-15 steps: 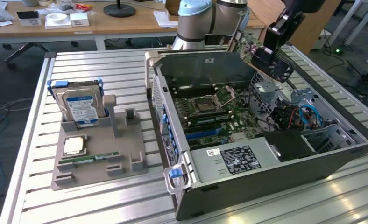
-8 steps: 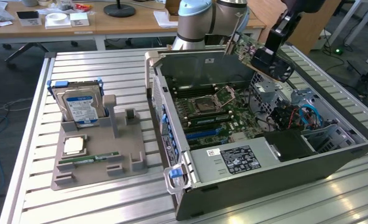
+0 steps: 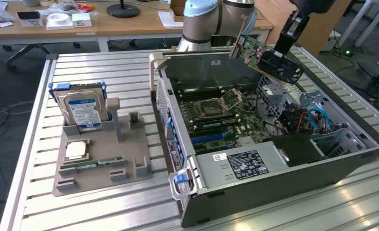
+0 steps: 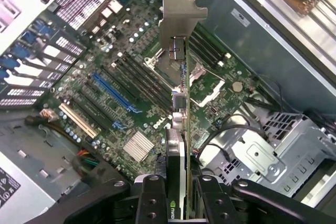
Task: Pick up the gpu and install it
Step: 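Insert the gpu into the slot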
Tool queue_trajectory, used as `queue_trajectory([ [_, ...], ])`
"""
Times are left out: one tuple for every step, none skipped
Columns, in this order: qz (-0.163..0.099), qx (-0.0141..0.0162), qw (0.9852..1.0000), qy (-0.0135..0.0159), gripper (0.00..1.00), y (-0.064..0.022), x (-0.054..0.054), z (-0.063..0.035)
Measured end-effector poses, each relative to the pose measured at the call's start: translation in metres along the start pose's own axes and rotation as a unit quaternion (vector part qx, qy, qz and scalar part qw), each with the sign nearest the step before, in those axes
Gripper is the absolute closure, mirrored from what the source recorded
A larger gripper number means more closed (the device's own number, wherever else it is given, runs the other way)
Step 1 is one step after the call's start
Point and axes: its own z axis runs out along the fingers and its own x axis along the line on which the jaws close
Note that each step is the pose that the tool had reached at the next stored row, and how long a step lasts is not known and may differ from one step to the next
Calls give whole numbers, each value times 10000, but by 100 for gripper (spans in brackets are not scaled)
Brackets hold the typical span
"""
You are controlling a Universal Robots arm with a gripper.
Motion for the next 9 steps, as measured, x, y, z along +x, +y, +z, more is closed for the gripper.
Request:
queue_trajectory([
  [-59,2,10000,7,73,0,0,0],
  [-117,3,9999,13,73,0,0,1],
  [-175,4,9998,19,73,0,0,1],
  [-234,4,9997,26,73,0,0,1],
  [-294,5,9996,31,73,0,0,2],
  [-354,5,9994,37,73,0,0,2],
  [-416,6,9991,43,73,0,0,3],
  [-475,6,9989,49,73,0,0,3],
  [-532,7,9986,55,73,0,0,3],
])
